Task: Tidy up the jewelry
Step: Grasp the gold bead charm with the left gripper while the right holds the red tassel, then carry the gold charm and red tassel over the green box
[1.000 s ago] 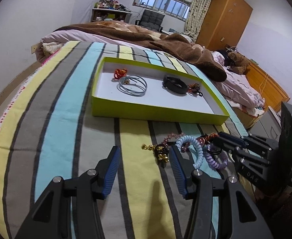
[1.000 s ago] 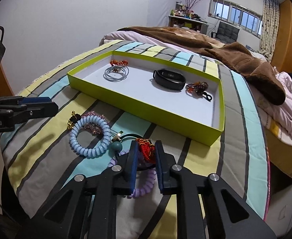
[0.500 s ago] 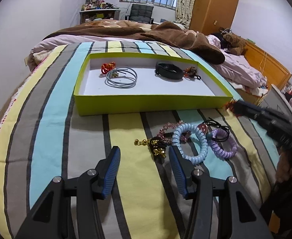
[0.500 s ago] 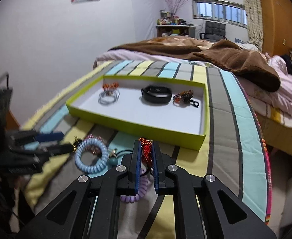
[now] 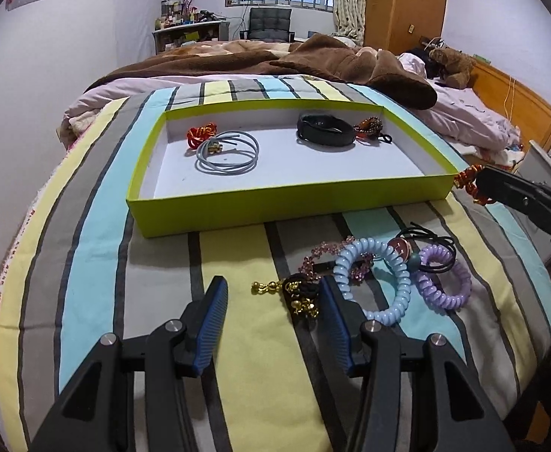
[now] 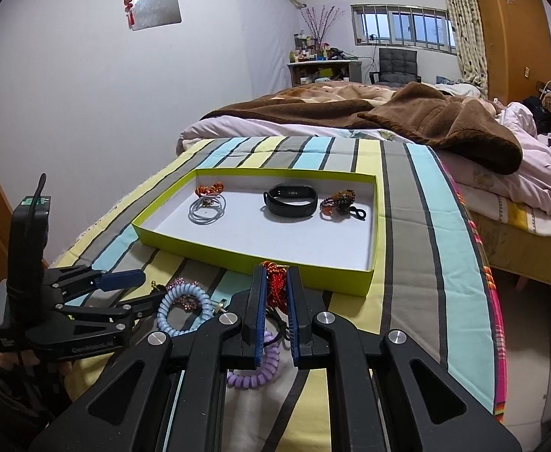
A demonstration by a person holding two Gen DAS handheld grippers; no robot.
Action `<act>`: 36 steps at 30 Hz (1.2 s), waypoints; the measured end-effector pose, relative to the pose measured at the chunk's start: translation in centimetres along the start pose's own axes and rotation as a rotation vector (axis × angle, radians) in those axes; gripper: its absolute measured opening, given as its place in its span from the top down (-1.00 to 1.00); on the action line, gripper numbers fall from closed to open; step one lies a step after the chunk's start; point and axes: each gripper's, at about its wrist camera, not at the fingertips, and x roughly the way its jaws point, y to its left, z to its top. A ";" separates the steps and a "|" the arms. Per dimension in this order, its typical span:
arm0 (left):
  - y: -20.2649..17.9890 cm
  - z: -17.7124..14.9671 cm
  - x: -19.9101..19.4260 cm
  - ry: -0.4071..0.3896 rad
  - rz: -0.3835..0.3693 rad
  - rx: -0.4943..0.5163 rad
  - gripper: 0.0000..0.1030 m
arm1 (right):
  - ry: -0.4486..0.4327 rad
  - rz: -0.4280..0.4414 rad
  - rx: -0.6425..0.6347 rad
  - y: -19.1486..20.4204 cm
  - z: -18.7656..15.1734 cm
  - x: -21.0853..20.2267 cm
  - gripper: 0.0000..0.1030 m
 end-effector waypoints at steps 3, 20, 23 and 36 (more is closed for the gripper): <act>-0.2 0.0 0.0 -0.004 -0.004 0.015 0.39 | 0.000 0.002 0.002 0.0 0.0 0.0 0.80; 0.7 0.7 -1.2 -0.035 -0.013 -0.004 0.70 | -0.004 -0.001 0.017 -0.6 0.4 -0.2 0.80; 1.1 1.1 -1.7 -0.048 -0.020 -0.019 0.70 | -0.010 -0.001 0.016 -0.6 0.7 -0.3 0.80; 2.1 4.8 -2.7 -0.101 -0.027 -0.025 0.70 | -0.031 -0.008 0.010 -1.3 3.0 0.0 0.80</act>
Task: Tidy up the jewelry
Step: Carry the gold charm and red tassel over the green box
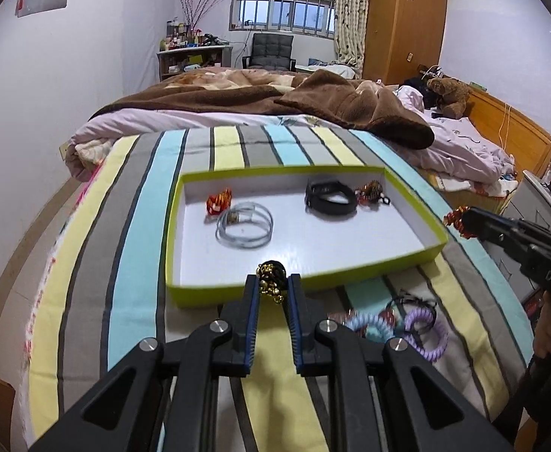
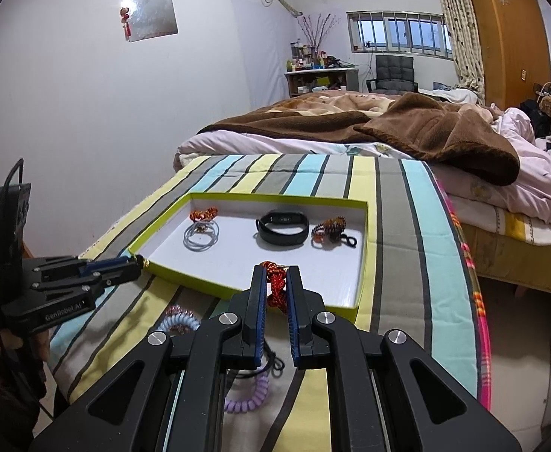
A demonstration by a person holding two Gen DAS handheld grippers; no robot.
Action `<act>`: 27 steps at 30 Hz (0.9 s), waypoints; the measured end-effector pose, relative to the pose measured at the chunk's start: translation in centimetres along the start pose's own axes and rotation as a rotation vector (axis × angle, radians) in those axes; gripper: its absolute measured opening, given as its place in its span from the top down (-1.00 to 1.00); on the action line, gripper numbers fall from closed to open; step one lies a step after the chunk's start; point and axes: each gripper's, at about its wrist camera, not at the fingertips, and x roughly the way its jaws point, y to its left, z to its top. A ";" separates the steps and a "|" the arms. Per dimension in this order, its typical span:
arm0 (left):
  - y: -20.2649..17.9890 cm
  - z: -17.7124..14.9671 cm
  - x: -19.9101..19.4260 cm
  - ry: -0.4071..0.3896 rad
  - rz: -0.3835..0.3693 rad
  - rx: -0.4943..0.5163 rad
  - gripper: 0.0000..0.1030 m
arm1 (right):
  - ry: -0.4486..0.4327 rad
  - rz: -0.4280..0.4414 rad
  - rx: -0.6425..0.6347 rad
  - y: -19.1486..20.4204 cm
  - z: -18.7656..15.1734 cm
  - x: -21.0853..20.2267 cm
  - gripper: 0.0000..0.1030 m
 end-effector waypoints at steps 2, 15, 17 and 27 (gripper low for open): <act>0.1 0.8 0.3 -0.004 -0.012 -0.006 0.70 | 0.005 -0.010 -0.005 -0.2 0.5 0.5 0.80; 0.4 5.6 6.0 0.027 -0.089 -0.044 0.70 | 0.103 -0.045 -0.016 -1.7 1.6 6.1 0.80; 0.2 6.0 7.1 0.040 -0.088 -0.040 0.70 | 0.116 -0.053 -0.027 -1.8 1.5 6.9 0.80; 0.3 6.8 10.9 0.088 -0.079 -0.060 0.70 | 0.150 -0.098 -0.091 -1.7 1.3 9.0 0.80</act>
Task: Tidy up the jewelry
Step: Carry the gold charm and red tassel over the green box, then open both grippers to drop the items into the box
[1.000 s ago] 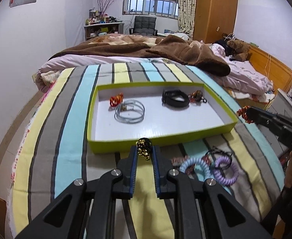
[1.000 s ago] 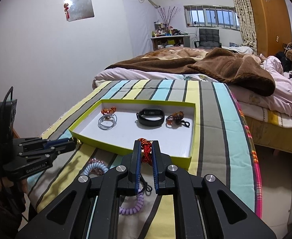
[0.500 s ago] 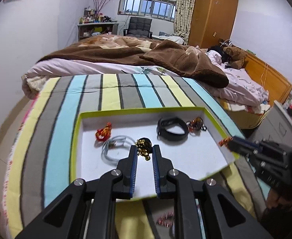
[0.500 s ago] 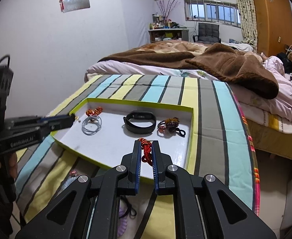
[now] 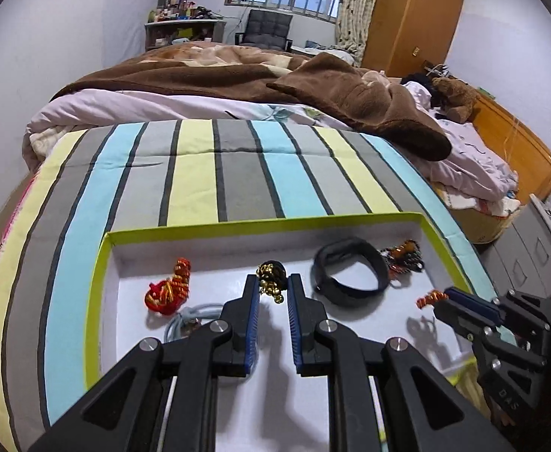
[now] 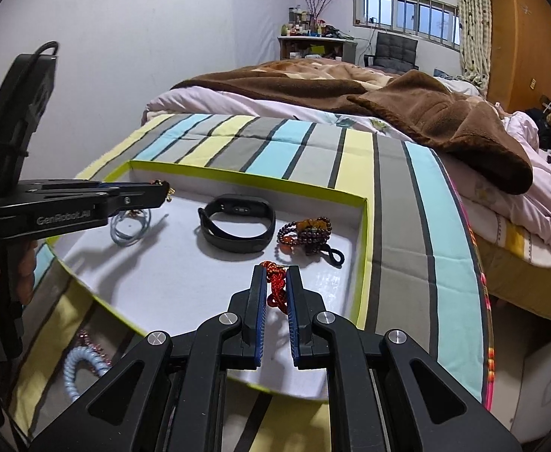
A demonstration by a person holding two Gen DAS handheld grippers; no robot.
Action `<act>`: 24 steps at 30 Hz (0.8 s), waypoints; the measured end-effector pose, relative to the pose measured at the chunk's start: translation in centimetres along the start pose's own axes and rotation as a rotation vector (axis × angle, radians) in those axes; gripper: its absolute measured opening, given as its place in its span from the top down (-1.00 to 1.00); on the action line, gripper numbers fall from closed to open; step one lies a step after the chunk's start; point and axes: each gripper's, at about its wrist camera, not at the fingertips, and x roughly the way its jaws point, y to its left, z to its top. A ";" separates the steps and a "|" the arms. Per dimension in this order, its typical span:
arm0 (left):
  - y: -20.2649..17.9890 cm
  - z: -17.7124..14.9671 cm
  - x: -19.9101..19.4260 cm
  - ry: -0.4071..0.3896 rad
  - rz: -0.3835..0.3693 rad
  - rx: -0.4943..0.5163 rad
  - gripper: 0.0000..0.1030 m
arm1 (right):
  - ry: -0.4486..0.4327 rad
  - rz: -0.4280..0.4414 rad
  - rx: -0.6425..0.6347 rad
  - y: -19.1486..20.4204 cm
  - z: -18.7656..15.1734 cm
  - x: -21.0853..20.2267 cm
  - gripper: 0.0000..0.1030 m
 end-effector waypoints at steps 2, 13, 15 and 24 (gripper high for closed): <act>-0.1 0.2 0.5 0.010 -0.007 -0.006 0.70 | 0.010 -0.003 -0.007 0.1 0.0 0.4 0.80; -0.5 0.2 2.1 0.049 0.004 0.007 0.69 | 0.041 0.013 0.000 0.0 -0.1 1.5 0.80; -0.4 0.2 2.3 0.058 -0.009 -0.002 0.69 | 0.047 0.020 0.010 -0.1 0.0 1.6 0.79; -0.3 0.1 2.8 0.064 -0.009 -0.002 0.67 | 0.050 0.031 0.023 -0.2 0.0 1.6 0.78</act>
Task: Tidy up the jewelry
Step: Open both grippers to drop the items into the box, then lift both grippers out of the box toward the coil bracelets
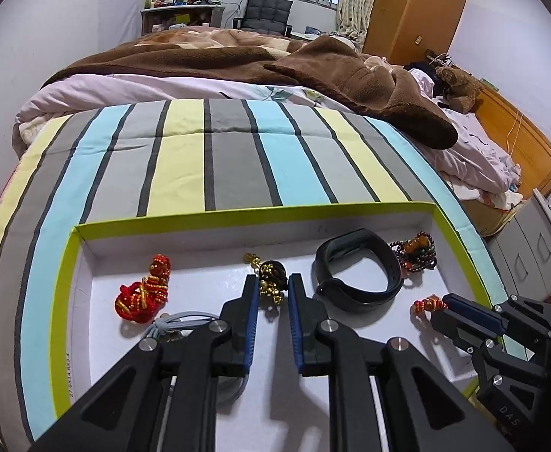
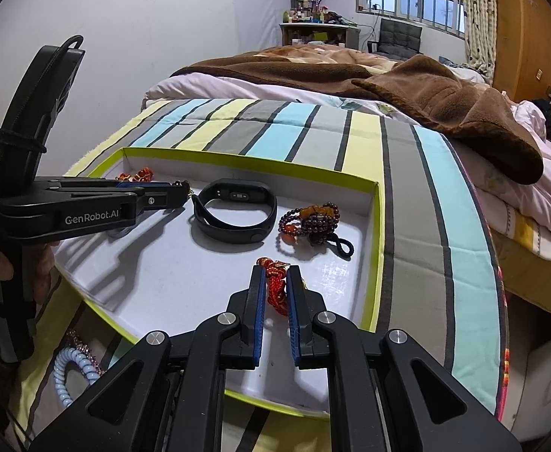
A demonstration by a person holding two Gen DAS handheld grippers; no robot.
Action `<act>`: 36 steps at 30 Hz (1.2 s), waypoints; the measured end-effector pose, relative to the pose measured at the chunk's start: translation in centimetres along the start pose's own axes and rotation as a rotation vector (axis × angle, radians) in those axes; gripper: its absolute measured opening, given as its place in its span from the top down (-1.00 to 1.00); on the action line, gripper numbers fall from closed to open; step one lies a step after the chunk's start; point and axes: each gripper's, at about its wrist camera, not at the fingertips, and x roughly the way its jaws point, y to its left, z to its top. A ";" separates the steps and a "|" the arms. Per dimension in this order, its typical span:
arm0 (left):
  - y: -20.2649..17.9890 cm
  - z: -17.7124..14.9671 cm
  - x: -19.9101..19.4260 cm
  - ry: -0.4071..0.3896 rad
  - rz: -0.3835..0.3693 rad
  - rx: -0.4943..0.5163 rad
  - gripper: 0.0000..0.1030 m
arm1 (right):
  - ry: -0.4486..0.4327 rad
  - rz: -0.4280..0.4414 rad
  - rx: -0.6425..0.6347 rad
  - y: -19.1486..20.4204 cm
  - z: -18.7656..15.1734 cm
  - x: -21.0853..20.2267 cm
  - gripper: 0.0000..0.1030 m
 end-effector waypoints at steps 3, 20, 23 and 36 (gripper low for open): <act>-0.1 0.0 -0.2 -0.001 0.001 0.000 0.59 | 0.003 0.010 0.006 0.0 0.0 0.0 0.68; -0.7 -1.2 -5.6 -0.086 -0.025 0.001 0.26 | -0.049 0.040 0.056 -0.2 -0.4 -2.7 0.20; -0.5 -1.9 -7.1 -0.108 -0.027 -0.009 0.25 | -0.061 0.039 0.064 -0.1 -0.7 -3.6 0.20; -0.6 -7.2 -10.6 -0.114 -0.029 -0.033 0.23 | -0.062 0.066 0.083 0.3 -3.9 -6.4 0.20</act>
